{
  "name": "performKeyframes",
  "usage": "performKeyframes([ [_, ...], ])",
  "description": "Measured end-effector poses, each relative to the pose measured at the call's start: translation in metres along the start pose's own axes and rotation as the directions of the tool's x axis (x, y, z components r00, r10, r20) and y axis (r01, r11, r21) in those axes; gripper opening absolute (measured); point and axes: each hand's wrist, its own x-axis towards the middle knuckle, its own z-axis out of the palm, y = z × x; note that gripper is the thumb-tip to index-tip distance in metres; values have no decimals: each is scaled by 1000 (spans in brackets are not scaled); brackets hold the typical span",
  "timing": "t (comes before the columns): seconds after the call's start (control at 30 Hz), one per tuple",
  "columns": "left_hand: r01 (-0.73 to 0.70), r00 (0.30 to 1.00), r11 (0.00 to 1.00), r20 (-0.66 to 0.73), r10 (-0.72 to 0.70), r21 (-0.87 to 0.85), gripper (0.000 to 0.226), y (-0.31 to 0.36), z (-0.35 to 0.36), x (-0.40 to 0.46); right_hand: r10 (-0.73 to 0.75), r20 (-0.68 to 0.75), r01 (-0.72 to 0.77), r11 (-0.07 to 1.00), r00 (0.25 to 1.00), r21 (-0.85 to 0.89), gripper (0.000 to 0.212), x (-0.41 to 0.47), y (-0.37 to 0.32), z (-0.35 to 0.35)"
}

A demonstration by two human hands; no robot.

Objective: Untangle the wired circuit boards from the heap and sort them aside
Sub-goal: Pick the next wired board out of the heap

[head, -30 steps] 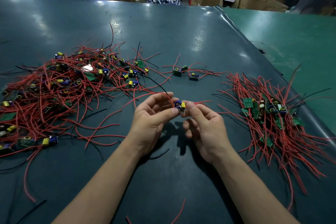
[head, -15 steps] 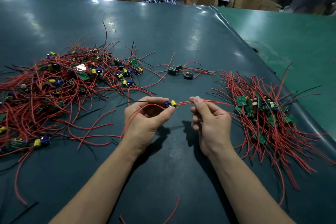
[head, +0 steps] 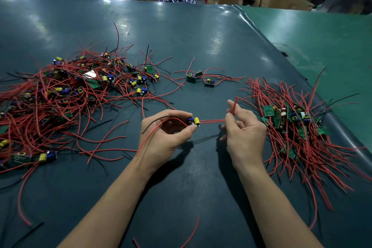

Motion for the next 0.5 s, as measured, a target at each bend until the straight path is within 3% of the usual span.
performKeyframes([
  [0.2, 20, 999, 999, -43, -22, -42, 20, 0, -3, 4, 107, -24, -101, 980, 994, 172, 32, 5, -2, -3],
  [0.37, 18, 997, 998, -72, -22, -56, 20, 0, -9, 8, 35, 35, -41, 982, 999, 184, 51, 2, -6, -1],
  [0.5, 62, 998, 993, -9, -64, -102, 23, -1, -10, 4, 33, 11, -34, 971, 999, 238, 51, 3, -8, -4],
])
